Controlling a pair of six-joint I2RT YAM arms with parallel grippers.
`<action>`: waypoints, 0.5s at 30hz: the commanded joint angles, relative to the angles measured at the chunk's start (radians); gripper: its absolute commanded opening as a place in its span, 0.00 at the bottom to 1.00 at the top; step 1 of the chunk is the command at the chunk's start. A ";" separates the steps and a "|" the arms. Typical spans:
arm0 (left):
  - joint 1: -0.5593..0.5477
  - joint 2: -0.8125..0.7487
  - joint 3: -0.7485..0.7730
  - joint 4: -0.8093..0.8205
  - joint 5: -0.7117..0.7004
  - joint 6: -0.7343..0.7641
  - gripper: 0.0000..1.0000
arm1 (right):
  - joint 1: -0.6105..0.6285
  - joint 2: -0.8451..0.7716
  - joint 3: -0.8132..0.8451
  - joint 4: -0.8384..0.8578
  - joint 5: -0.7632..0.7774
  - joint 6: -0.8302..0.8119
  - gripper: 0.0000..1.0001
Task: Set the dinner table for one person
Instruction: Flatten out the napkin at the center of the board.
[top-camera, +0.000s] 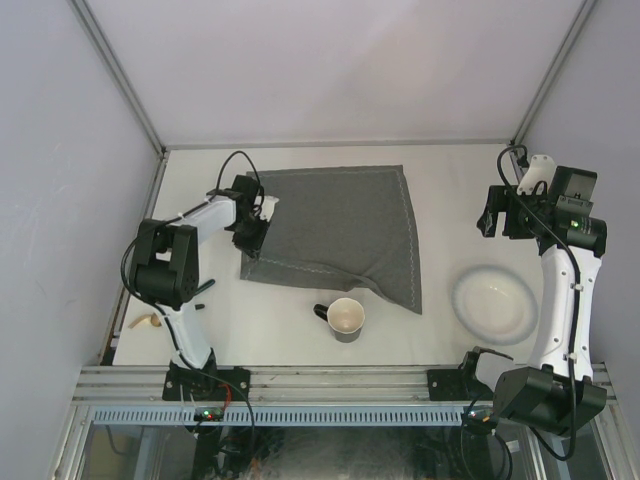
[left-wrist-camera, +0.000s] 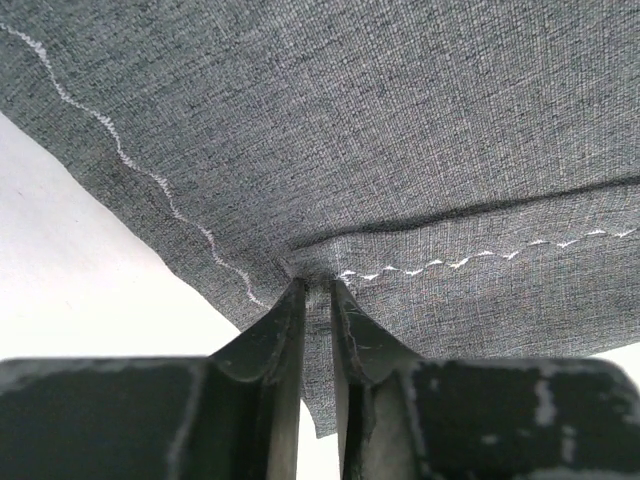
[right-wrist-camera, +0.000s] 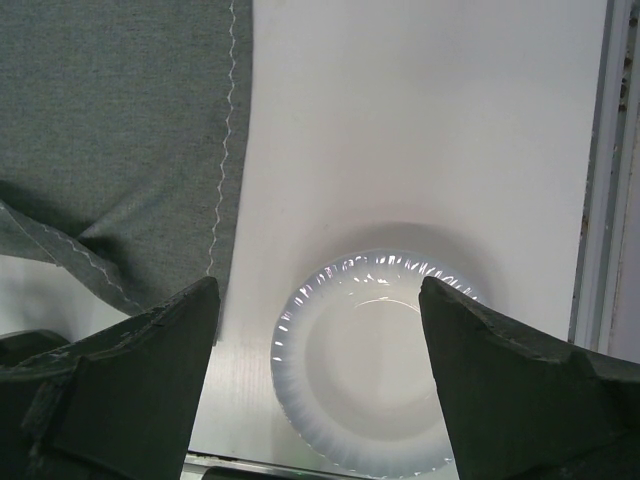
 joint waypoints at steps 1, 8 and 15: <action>-0.006 0.001 0.015 -0.018 0.046 -0.011 0.15 | 0.008 -0.003 0.003 0.041 -0.001 0.012 0.81; -0.005 -0.053 -0.011 -0.038 0.090 -0.010 0.04 | 0.010 0.010 0.004 0.046 -0.002 0.013 0.81; -0.006 -0.134 -0.047 -0.062 0.173 -0.007 0.02 | 0.015 0.020 0.003 0.053 0.001 0.014 0.81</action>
